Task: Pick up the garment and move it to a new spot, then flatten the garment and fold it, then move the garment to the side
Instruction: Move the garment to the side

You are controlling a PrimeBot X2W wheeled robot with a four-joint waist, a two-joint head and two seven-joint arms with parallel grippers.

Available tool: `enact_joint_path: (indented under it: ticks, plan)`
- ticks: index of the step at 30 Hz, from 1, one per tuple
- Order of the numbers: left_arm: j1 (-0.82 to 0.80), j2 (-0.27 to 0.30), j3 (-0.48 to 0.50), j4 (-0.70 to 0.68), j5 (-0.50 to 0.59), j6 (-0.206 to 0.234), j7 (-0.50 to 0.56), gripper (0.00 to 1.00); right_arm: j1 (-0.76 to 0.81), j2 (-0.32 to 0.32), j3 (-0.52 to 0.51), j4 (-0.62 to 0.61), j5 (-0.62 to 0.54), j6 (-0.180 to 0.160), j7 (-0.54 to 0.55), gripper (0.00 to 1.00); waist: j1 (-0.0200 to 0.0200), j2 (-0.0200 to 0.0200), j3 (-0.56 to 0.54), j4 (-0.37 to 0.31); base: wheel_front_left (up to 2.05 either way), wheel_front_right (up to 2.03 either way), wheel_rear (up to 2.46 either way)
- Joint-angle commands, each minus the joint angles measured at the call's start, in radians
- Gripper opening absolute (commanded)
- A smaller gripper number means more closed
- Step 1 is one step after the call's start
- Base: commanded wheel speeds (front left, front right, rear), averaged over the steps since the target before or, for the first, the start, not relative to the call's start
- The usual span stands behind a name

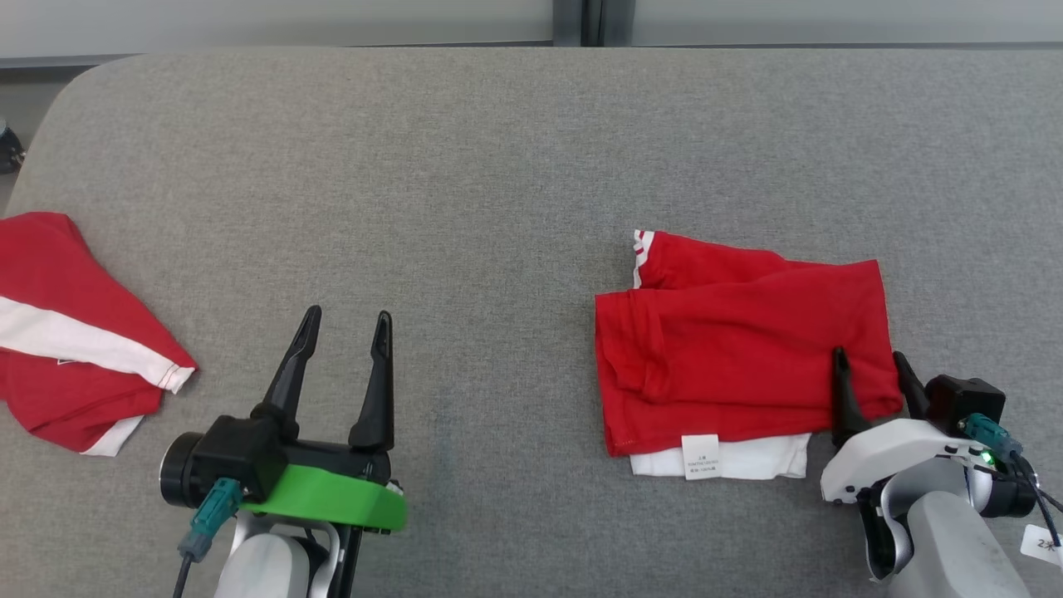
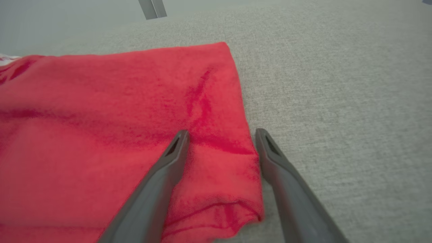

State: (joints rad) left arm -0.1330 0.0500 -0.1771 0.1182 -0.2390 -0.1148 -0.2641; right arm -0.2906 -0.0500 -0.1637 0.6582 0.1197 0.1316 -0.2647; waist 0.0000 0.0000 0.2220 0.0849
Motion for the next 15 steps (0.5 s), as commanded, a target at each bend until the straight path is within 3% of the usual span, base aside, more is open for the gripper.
enact_joint_path:
  ticks: [1, 2, 9, 15]
  plan:
    - [0.003, 0.001, 0.0, -0.001, 0.008, -0.005, 0.0, 1.0, -0.01, -0.001, 0.02, 0.023, 0.01, -0.002, 0.001, 0.27, 0.0, 0.0, 0.001, -0.008, 0.0, 0.0, 0.0]
    - [0.003, 0.001, -0.001, 0.0, 0.009, -0.006, 0.0, 1.0, -0.015, 0.0, 0.046, 0.036, 0.005, -0.002, 0.002, 0.0, 0.0, 0.0, 0.0, -0.013, 0.0, 0.0, 0.0]
    - [-0.01, 0.001, -0.006, -0.007, 0.032, -0.001, 0.0, 1.0, -0.05, -0.053, 0.133, -0.017, -0.068, -0.002, 0.001, 0.0, 0.0, 0.0, 0.006, -0.073, 0.0, 0.0, 0.0]
    - [-0.036, 0.002, -0.044, -0.039, 0.055, -0.008, 0.0, 1.0, -0.095, -0.154, 0.19, -0.08, -0.164, -0.002, 0.001, 0.0, 0.0, 0.0, 0.042, -0.156, 0.0, 0.0, 0.0]
